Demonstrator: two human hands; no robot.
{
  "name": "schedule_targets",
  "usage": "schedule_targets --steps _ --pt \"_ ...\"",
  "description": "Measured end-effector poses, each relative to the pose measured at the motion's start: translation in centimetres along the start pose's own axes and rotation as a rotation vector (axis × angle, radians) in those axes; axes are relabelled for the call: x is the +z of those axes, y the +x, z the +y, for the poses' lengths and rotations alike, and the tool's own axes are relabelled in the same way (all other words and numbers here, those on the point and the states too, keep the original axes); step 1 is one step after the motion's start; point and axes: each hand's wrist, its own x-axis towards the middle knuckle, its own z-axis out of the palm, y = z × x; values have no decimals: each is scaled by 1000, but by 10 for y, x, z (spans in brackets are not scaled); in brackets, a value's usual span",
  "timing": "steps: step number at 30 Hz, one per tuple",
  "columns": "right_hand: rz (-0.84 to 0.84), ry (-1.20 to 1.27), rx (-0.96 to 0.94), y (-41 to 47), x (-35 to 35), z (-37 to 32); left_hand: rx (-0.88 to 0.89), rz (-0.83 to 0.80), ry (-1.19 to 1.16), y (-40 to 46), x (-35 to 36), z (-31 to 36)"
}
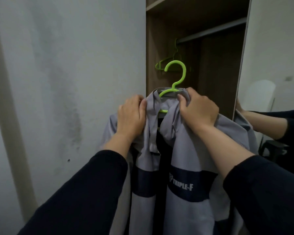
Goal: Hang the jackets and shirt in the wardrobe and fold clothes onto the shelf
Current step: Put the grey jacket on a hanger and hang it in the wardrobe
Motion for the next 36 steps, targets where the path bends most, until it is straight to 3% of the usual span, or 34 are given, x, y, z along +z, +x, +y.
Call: schedule_targets --steps 3,6,9,16,22,24,26,30,33,36 --pt "43 39 7 19 6 10 -106 193 176 -13 22 -21" --pt "62 33 1 33 16 18 -319 217 265 -17 34 -37" --pt "73 -3 10 40 25 25 -506 -1 124 -5 40 -50" --pt "116 -175 72 56 41 32 -456 6 -272 36 71 -88" --pt "192 -337 176 64 50 30 -517 -306 -832 81 109 -123" --pt "206 -401 206 65 53 28 -489 -352 -860 90 119 -136" --pt "222 -450 221 65 57 24 -407 -331 -739 92 128 -143" --pt "253 -555 214 64 63 14 -76 -192 -408 72 137 -133" --pt "277 -592 206 65 61 7 139 -216 -287 58 145 -116" --pt "291 -591 216 65 54 3 48 -290 -344 52 155 -108"
